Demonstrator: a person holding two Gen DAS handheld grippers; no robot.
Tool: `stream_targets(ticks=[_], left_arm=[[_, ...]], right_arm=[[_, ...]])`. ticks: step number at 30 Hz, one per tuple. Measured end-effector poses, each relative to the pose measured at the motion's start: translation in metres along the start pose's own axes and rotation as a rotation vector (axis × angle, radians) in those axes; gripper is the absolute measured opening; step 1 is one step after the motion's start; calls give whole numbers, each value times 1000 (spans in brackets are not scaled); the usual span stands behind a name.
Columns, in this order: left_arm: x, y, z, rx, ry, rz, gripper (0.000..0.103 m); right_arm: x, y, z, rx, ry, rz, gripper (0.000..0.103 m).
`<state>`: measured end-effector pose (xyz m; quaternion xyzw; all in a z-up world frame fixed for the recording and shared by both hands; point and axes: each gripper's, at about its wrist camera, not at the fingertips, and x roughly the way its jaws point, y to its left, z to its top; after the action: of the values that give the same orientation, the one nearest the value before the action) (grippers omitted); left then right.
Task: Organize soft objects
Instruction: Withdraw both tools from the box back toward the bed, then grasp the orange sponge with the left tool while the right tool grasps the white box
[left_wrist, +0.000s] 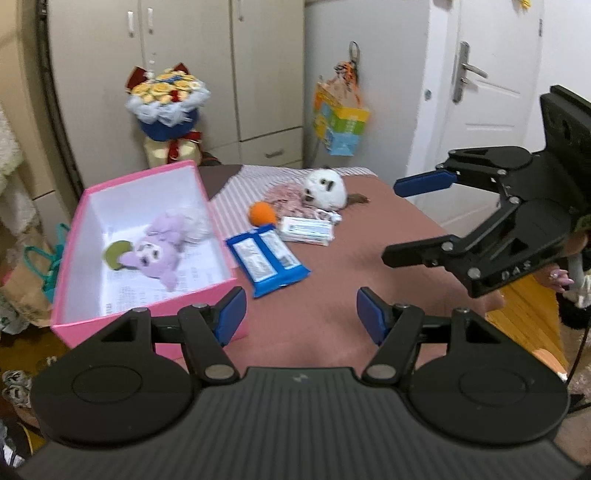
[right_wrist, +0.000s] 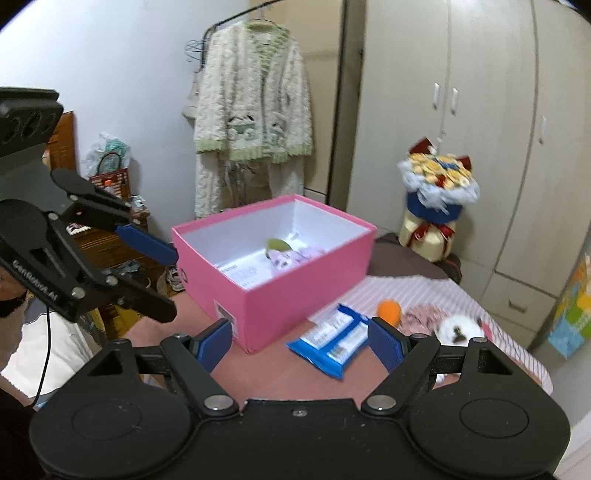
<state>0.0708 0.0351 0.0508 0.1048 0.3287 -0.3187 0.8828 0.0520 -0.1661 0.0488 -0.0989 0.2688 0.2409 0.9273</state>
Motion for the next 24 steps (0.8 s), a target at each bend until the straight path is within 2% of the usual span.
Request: stream_targets(ticks=[8, 13, 17, 19, 24], left_arm=[[55, -16, 3, -7, 45, -30, 65], [92, -18, 16, -42, 39, 10, 65], [122, -12, 30, -92, 27, 52, 64], [140, -10, 37, -118, 19, 79, 64], [181, -5, 52, -172, 17, 113, 62]], right_arm=[[18, -45, -30, 82, -7, -41, 84], [34, -69, -46, 103, -11, -40, 83], [53, -84, -56, 70, 6, -33, 73], [66, -92, -58, 50, 27, -12, 62], [102, -117, -59, 43, 57, 64, 55]])
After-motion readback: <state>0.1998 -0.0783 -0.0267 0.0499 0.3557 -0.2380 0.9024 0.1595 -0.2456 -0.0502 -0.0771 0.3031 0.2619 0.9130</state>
